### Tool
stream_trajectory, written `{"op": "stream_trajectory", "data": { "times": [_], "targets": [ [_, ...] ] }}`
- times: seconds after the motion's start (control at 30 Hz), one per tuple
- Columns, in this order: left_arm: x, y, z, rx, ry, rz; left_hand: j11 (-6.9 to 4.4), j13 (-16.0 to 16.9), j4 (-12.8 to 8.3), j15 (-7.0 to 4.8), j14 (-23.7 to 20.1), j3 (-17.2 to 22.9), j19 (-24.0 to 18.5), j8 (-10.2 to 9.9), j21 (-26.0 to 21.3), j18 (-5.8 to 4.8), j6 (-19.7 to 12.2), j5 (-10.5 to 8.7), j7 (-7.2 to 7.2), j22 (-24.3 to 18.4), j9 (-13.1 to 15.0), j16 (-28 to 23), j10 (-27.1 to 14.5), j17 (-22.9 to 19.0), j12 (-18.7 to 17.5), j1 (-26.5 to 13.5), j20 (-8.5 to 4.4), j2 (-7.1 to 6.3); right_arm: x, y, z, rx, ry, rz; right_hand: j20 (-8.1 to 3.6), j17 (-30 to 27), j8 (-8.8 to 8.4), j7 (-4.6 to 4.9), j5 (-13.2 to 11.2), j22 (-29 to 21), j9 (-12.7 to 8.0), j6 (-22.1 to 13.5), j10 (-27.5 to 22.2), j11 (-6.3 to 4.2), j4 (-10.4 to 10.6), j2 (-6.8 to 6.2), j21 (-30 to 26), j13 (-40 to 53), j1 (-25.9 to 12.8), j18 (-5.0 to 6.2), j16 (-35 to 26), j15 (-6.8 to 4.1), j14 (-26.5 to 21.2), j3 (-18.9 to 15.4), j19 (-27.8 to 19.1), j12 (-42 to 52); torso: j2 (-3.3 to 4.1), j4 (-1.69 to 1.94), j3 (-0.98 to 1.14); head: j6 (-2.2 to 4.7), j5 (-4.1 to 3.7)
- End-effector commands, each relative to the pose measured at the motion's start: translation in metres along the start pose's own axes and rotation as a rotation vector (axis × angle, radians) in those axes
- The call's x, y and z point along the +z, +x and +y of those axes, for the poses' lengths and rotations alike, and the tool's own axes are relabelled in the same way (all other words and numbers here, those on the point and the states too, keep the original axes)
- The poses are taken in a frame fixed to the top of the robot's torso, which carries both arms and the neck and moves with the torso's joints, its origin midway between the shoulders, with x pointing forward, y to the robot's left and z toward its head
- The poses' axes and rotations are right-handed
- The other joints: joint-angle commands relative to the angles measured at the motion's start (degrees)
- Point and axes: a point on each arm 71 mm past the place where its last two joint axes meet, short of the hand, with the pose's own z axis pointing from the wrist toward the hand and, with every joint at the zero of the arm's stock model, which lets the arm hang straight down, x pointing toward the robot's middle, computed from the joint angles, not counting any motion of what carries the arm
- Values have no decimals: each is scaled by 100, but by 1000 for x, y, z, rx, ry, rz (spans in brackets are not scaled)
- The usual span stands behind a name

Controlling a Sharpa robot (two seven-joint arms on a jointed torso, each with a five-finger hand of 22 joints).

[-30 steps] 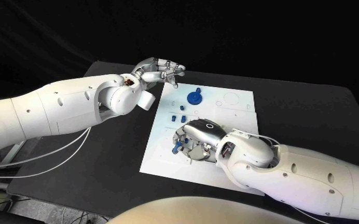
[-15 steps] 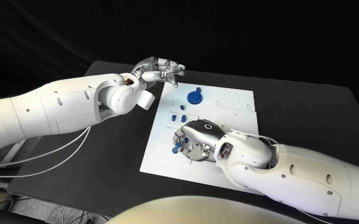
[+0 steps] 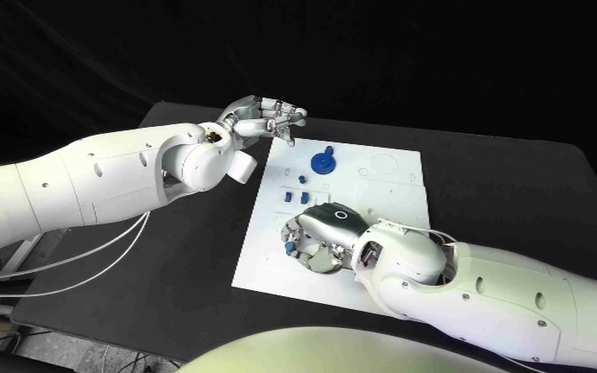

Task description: Assemble the parts on the task board

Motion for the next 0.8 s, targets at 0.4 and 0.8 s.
{"op": "stream_trajectory", "data": {
  "times": [0.4, 0.8],
  "targets": [
    [0, 2, -1, -9, 4, 19, 7, 10, -39, -3, -28, -3, 14, -18, -23, 75, -22, -31, -3, -7, 5, -25, -54, -2, 29, 4, 18, 62, -15, -12, -6, 63, 2, -149, -2, -15, -272, -21, -31, 472, -78, -471, -157, -5, 58, -227, -38, 56, -72, 4, -14, 19, 136, -289, -10, 60, -10, -2, -1, 28, -31],
    [0, 0, 0, -9, 0, 19, 7, 12, -40, -3, -24, -4, 18, -17, -25, 75, -24, -31, -3, -8, 6, -21, -58, 0, 32, 2, 18, 62, -70, -51, -54, 407, 127, -223, -1, 49, 21, 77, 41, 564, 49, 305, 465, -25, 169, -26, 115, 270, 25, -27, 31, 8, 167, -330, 84, 493, -29, -20, -10, 137, -263]
  ]
}}
